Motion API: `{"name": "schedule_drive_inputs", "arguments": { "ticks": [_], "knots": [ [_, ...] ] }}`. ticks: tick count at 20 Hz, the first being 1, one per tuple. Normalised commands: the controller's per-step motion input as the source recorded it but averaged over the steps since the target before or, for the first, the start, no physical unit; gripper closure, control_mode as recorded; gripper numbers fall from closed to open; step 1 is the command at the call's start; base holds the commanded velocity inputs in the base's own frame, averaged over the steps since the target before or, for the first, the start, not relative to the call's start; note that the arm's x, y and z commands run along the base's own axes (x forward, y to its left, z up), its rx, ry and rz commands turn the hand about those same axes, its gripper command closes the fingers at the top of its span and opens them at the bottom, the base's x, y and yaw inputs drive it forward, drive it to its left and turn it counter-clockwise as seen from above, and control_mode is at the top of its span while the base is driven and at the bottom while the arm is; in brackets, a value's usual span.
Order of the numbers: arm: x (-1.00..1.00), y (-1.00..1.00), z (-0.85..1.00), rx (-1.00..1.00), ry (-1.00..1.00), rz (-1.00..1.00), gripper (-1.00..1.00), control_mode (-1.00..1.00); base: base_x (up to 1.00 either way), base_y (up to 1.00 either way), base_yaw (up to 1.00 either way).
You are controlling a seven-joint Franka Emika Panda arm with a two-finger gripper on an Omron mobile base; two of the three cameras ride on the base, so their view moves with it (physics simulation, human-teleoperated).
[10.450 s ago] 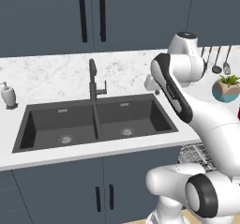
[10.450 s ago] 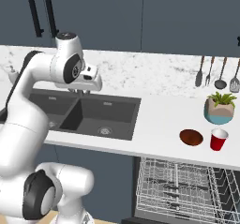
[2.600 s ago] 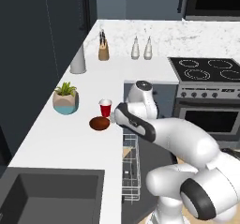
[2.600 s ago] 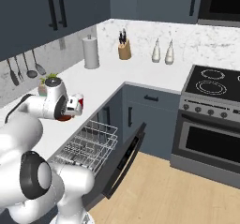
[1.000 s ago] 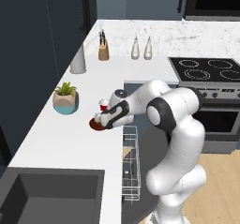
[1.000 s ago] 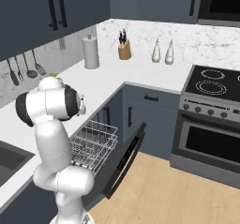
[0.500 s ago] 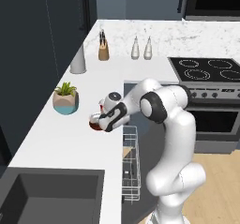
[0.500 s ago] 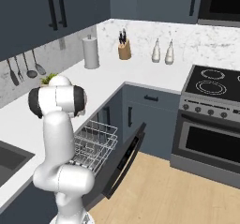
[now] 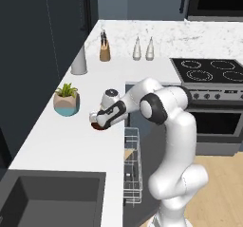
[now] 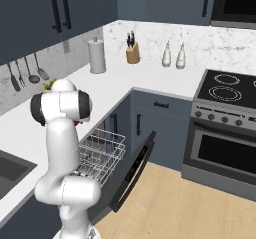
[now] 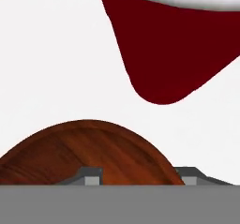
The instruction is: Pick up the cup and bowl from the counter, place them in the dishwasher, and close the dishwasher door.
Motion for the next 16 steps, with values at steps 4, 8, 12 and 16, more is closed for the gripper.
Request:
{"name": "schedule_drive_inputs", "arguments": {
  "ticks": [4, 8, 12, 16],
  "knots": [
    [-0.43, -0.01, 0.03, 0.00, 0.00, -0.06, 1.00, -1.00, 0.00, 0.00, 0.00],
    [-0.61, -0.10, 0.15, 0.00, 0.00, -0.01, 1.00, -1.00, 0.00, 0.00, 0.00],
    [-0.52, -0.15, 0.29, 0.00, -0.01, 0.00, 1.00, -1.00, 0.00, 0.00, 0.00],
    [-0.47, -0.30, 0.40, 0.00, -0.02, 0.00, 1.00, -1.00, 0.00, 0.00, 0.00]
  ]
}}
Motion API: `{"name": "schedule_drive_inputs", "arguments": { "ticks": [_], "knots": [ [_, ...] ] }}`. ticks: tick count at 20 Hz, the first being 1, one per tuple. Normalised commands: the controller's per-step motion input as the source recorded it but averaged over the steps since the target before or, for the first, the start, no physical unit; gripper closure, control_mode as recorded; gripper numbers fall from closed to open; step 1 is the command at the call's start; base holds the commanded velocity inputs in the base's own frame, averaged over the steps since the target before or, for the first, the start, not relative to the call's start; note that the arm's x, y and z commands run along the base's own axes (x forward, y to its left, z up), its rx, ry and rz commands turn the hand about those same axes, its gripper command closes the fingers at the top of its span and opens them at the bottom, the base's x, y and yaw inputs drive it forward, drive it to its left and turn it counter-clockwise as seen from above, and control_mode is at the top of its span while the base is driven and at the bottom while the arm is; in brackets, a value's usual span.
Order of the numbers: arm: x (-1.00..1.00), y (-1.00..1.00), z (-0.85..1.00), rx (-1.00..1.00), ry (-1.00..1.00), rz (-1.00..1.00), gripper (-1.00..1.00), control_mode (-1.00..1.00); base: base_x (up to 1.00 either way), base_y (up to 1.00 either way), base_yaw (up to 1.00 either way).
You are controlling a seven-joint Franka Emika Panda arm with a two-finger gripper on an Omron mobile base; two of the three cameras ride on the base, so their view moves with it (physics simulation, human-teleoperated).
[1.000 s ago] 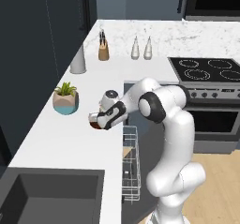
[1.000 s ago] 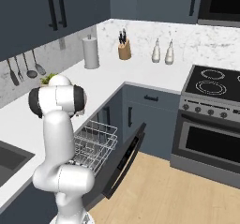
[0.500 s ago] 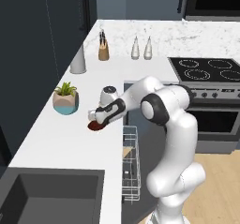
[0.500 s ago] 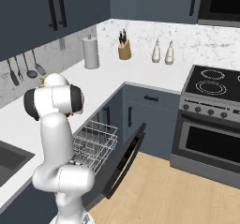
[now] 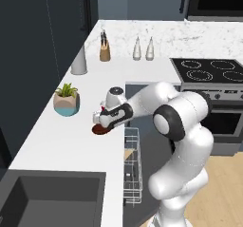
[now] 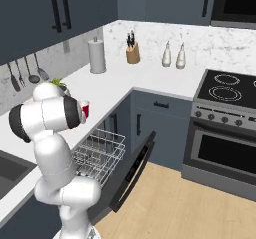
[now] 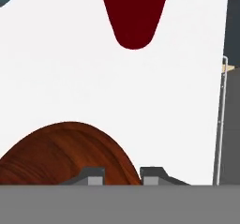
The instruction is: Pick up the cup and bowl from the counter, place them in the dishwasher, and close the dishwasher door.
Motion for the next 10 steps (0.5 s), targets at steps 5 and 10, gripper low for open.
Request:
{"name": "schedule_drive_inputs", "arguments": {
  "ticks": [5, 10],
  "knots": [
    [-0.39, -0.52, 0.36, 0.00, 0.00, 0.00, 1.00, -1.00, 0.00, 0.00, 0.00],
    [-0.49, -0.48, 0.30, 0.00, 0.00, 0.08, 1.00, -1.00, 0.00, 0.00, 0.00]
  ]
}}
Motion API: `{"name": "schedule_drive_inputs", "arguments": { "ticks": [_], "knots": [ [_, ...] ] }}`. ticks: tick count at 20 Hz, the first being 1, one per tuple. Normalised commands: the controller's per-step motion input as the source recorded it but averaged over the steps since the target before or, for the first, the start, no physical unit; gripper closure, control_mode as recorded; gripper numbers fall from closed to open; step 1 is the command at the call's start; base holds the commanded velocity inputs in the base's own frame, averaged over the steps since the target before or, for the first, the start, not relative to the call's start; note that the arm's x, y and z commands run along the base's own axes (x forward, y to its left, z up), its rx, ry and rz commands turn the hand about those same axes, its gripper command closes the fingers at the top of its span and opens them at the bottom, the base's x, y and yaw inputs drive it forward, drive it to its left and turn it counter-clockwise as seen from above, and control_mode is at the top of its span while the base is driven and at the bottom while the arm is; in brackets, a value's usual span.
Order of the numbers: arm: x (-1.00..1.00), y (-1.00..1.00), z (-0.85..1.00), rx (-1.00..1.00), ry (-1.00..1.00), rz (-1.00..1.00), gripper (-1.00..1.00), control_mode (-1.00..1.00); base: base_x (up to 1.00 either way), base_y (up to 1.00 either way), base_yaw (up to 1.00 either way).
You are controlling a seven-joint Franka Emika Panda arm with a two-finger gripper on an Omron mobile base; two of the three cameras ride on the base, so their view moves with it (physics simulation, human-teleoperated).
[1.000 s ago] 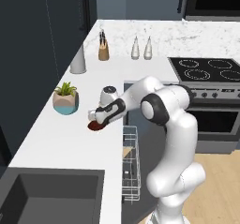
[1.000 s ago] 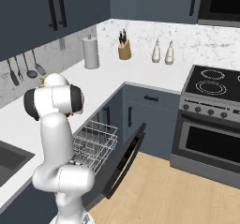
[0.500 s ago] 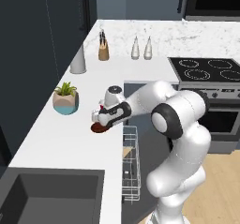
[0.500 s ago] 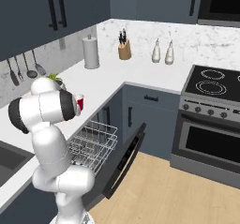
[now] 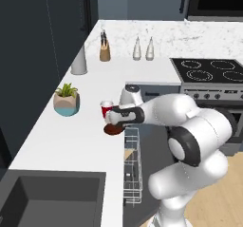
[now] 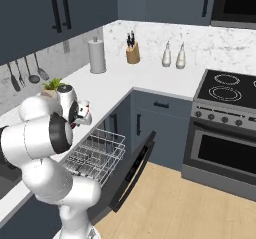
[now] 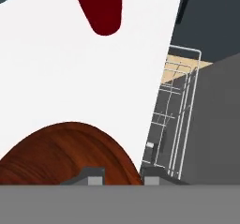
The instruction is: Pick up the cup and bowl from the counter, place them in the dishwasher, and close the dishwasher door.
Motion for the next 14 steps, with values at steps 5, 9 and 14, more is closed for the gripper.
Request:
{"name": "schedule_drive_inputs", "arguments": {
  "ticks": [5, 9, 14],
  "knots": [
    [-0.47, -0.49, 0.12, 0.00, 0.00, 0.21, 1.00, -1.00, 0.00, 0.00, 0.00],
    [-0.11, -0.55, 0.02, 0.00, 0.00, 0.33, 1.00, -1.00, 0.00, 0.00, 0.00],
    [0.00, -0.56, 0.00, 0.00, 0.00, 0.38, 1.00, -1.00, 0.00, 0.00, 0.00]
  ]
}}
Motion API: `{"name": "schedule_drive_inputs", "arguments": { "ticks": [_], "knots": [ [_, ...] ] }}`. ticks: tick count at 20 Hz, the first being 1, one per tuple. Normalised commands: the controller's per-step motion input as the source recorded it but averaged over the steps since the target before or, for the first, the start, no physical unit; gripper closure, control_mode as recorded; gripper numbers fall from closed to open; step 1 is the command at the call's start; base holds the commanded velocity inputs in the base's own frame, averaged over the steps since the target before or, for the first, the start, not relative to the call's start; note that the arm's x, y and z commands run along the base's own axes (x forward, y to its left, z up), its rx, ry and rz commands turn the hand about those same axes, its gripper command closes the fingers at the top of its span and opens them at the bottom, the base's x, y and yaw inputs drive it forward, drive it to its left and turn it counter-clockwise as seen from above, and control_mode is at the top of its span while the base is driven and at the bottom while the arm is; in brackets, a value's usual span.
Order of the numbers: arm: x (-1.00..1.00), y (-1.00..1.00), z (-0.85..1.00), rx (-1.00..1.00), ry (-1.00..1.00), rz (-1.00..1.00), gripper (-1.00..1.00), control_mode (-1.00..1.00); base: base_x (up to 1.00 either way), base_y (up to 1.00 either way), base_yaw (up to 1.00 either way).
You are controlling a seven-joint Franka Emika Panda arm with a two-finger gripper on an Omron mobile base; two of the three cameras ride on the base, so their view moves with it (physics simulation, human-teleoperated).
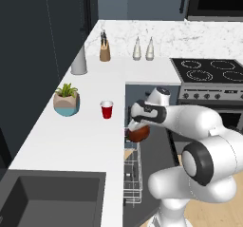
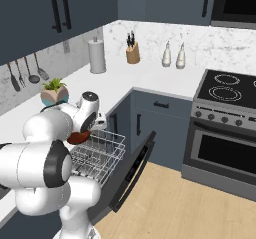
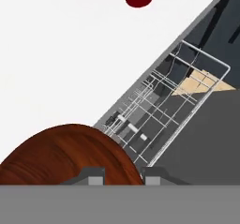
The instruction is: Pick up the cup and bowl from the counter, place them in the dishwasher, and close the dishwasher door.
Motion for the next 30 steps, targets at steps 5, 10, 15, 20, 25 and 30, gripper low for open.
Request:
{"name": "schedule_drive_inputs", "arguments": {
  "ticks": [5, 10, 15, 20, 25, 30],
  "knots": [
    [0.00, -0.45, 0.00, 0.01, 0.00, 0.38, 1.00, -1.00, 0.00, 0.00, 0.00],
    [0.00, -0.17, 0.00, 0.03, 0.00, 0.18, 1.00, -1.00, 0.00, 0.00, 0.00],
    [0.00, -0.20, -0.24, 0.06, -0.11, 0.00, 1.00, -1.00, 0.00, 0.00, 0.00],
    [0.00, -0.05, -0.37, 0.16, -0.05, 0.00, 1.00, -1.00, 0.00, 0.00, 0.00],
    [0.08, 0.00, -0.12, 0.14, 0.00, 0.04, 1.00, -1.00, 0.00, 0.00, 0.00],
    [0.14, 0.00, -0.07, 0.07, -0.01, 0.12, 1.00, -1.00, 0.00, 0.00, 0.00]
  ]
}}
